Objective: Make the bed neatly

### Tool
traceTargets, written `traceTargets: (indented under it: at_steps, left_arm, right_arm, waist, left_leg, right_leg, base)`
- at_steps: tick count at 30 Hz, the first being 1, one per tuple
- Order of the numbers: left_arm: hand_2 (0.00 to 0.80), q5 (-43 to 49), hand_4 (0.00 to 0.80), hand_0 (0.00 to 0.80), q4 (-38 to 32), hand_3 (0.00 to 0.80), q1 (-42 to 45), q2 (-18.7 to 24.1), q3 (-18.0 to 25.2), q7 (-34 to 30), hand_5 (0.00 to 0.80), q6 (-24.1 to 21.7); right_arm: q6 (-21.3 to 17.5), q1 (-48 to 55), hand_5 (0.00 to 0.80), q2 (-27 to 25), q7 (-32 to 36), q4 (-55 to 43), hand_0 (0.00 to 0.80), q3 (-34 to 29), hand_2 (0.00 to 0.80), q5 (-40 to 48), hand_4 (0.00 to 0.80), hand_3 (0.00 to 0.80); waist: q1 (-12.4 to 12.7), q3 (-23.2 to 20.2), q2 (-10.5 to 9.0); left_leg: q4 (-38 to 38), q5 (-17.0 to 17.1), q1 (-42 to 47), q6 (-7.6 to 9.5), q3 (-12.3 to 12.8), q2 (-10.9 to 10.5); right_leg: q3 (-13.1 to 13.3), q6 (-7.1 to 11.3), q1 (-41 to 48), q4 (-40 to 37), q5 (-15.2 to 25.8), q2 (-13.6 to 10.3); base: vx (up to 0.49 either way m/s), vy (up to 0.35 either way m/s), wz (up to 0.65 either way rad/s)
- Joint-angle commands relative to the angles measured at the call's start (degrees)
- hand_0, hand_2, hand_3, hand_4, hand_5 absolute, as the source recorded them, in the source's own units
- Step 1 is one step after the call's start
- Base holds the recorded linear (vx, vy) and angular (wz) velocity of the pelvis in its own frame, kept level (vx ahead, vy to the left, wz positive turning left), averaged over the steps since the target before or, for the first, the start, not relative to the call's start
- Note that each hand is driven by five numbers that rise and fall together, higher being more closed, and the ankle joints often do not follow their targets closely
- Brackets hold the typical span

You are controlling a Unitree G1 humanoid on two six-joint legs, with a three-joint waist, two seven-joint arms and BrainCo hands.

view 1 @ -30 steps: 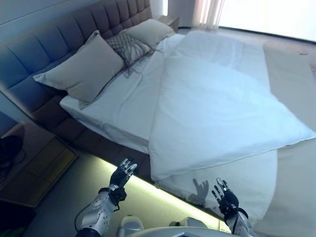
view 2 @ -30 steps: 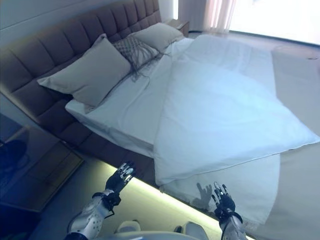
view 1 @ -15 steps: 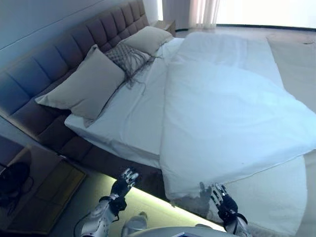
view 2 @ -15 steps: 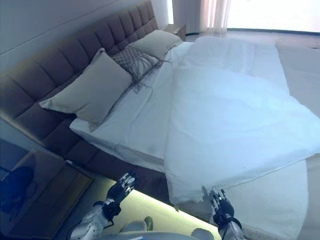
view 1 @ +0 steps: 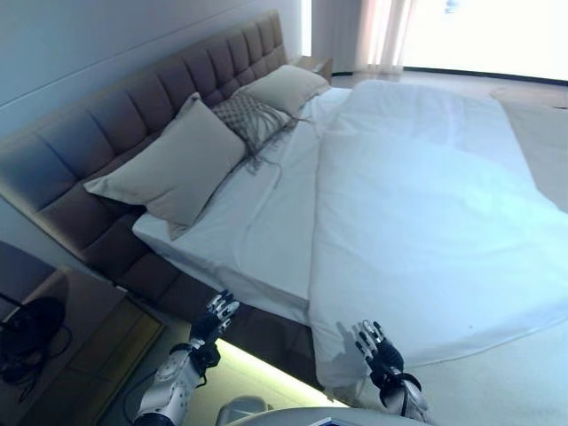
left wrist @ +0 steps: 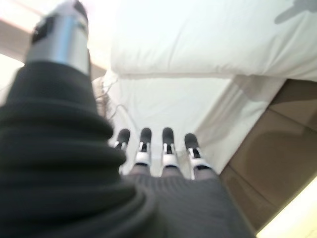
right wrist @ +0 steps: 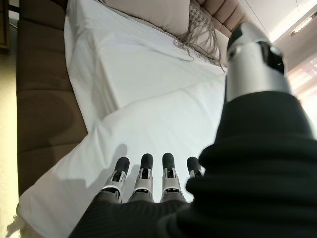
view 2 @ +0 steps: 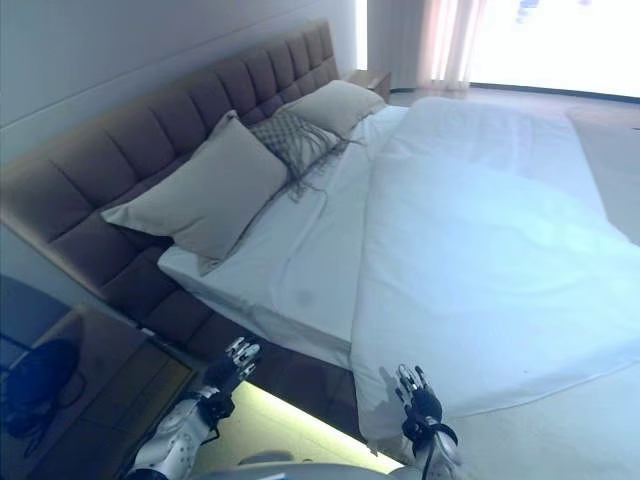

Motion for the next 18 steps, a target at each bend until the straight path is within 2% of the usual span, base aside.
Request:
traceTargets:
  at_steps: [1,4,10,14,18]
  left_arm:
    - [0.0,-1.13,0.0,0.0,-6.51,0.0,-2.41,1.05,2.32,0.67,0.0,-1.99]
    - [0.0,-0.81,0.0,0.0,-5.78,0.0,-2.38,1.1,2.96,-0.22,0.0,-2.52]
    - [0.0,0.7,0.0,0.0,-5.01,0.0,-1.43,0.68,4.12,-1.57,0.0,-2.45]
    - [0.0,0.55,0.0,0.0,-4.08,0.0,-1.64,0.17,3.96,-2.59,0.0,-3.16]
    - [0.0,-0.17,0.0,0.0,-4.95,0.0,-2.18,-0.03,2.55,-2.41,0.0,-2.98]
  right_arm:
    - [-2.93,-2.83,0.0,-0.88,1.55,1.28,0.0,-1.66,0.0,2.48,0.0,0.0]
    - [-3.17,-4.36,0.0,-1.04,3.33,3.87,0.0,-2.62,0.0,3.32,0.0,0.0]
    - [-3.03,-4.53,0.0,-0.33,5.24,5.71,0.0,-2.41,0.0,4.44,0.0,0.0]
    - [-3.15,-3.85,0.0,0.11,5.09,5.89,0.0,-2.03,0.0,3.89,0.0,0.0]
    - [-4.07,-3.56,0.0,-0.44,4.83,6.28,0.0,-2.17,0.0,4.83,0.0,0.0]
  waist:
    - [0.74,1.48,-2.0]
    - [1.24,1.56,-3.26]
    - [1.58,0.98,-5.5]
    - [0.63,0.26,-5.47]
    - [-0.2,0.16,-5.07]
  left_leg:
    - [0.6,2.33,-3.34,5.01,-2.65,-3.31]
    - [-0.31,2.19,-3.09,4.54,-2.31,-3.2]
    - [-1.28,0.96,-1.17,3.54,-0.28,-1.9]
    - [-0.8,0.62,-0.44,3.16,1.04,-0.63]
    - [0.22,1.07,-0.84,2.45,1.49,1.26]
  right_leg:
    - [0.2,4.58,1.18,-21.65,21.14,2.76]
    - [-0.27,5.77,1.3,-26.37,22.55,4.3]
    - [-1.19,7.24,2.85,-32.75,24.7,6.05]
    - [-1.05,6.96,3.94,-32.71,22.82,7.4]
    - [-1.27,5.63,4.9,-31.6,20.07,9.22]
  base:
    - [0.03,-0.147,-0.79]
    - [0.041,-0.141,-0.4]
    - [0.047,-0.206,0.03]
    - [0.04,-0.202,0.03]
    - [0.022,-0.23,0.07]
